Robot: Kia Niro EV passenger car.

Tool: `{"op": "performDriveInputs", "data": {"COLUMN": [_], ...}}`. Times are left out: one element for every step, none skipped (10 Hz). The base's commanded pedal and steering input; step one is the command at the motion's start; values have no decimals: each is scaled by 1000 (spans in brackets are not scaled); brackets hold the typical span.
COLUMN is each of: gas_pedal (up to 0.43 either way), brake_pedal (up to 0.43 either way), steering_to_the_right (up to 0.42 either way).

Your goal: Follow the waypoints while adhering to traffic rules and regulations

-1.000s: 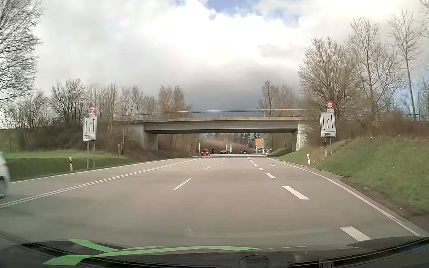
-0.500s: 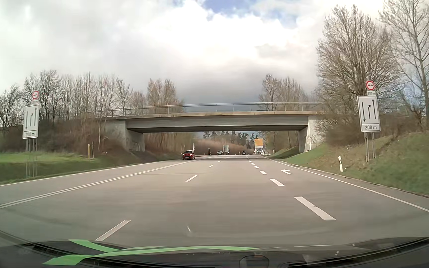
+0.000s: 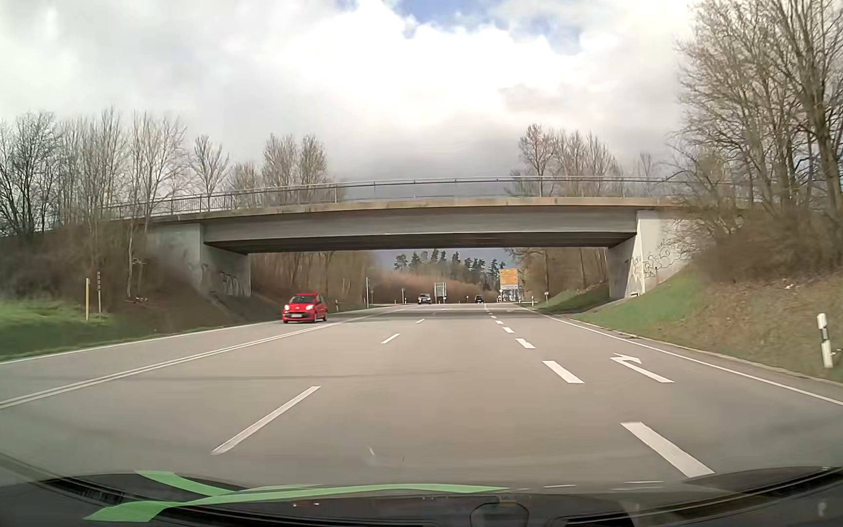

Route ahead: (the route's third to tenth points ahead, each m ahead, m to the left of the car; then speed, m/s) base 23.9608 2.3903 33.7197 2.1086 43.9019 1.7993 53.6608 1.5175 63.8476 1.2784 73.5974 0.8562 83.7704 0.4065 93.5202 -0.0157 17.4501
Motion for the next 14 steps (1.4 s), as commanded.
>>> {"op": "performDriveInputs", "data": {"gas_pedal": [197, 197, 197, 197, 197, 197, 197, 197, 197, 197, 197, 197, 197, 197], "brake_pedal": [0, 0, 0, 0, 0, 0, 0, 0, 0, 0, 0, 0, 0, 0], "steering_to_the_right": [-2, -2, -3, -3, -3, -3, -2, -1, -1, 0, 1, 1, 2, 2]}}
